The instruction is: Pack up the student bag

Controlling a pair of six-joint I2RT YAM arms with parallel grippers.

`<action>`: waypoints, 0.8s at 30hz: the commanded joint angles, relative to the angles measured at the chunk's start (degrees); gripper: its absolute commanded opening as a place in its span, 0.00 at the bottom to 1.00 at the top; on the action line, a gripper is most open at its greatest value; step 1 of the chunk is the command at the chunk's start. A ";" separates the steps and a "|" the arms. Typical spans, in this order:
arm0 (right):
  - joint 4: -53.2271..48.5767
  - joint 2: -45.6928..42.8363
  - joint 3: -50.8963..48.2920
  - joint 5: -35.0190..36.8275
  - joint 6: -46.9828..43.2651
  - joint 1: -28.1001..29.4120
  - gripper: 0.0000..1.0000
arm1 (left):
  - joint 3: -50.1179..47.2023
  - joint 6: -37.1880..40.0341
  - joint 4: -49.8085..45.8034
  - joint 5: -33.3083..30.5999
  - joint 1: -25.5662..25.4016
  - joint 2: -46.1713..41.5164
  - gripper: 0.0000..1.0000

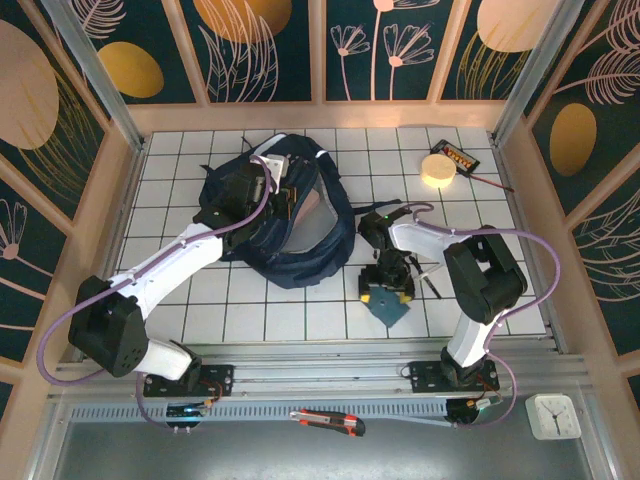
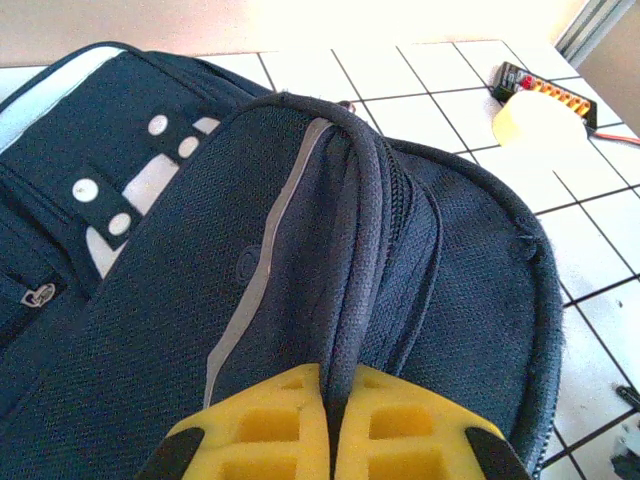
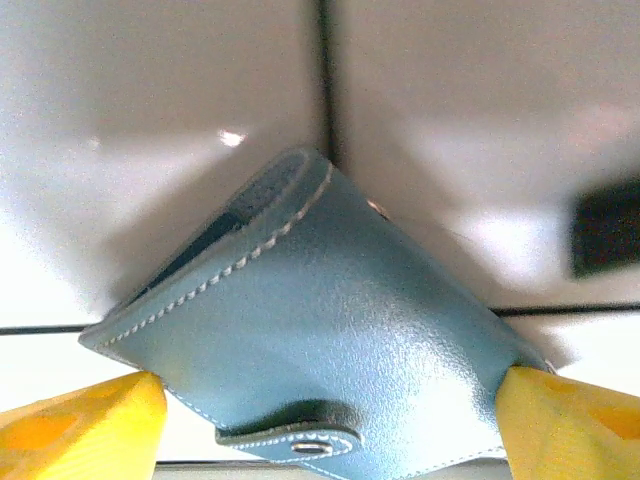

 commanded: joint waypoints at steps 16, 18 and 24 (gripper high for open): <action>2.49 2.39 11.36 12.55 -17.89 8.99 0.99 | -1.67 -2.23 5.69 -1.49 0.61 -4.95 0.00; 4.18 3.53 11.26 14.42 -20.15 9.70 0.99 | -1.64 -2.16 5.36 -1.74 0.61 -5.34 0.00; 6.72 7.27 8.40 17.46 -24.12 9.66 0.99 | -2.13 -1.86 4.59 -2.56 0.61 -6.45 0.00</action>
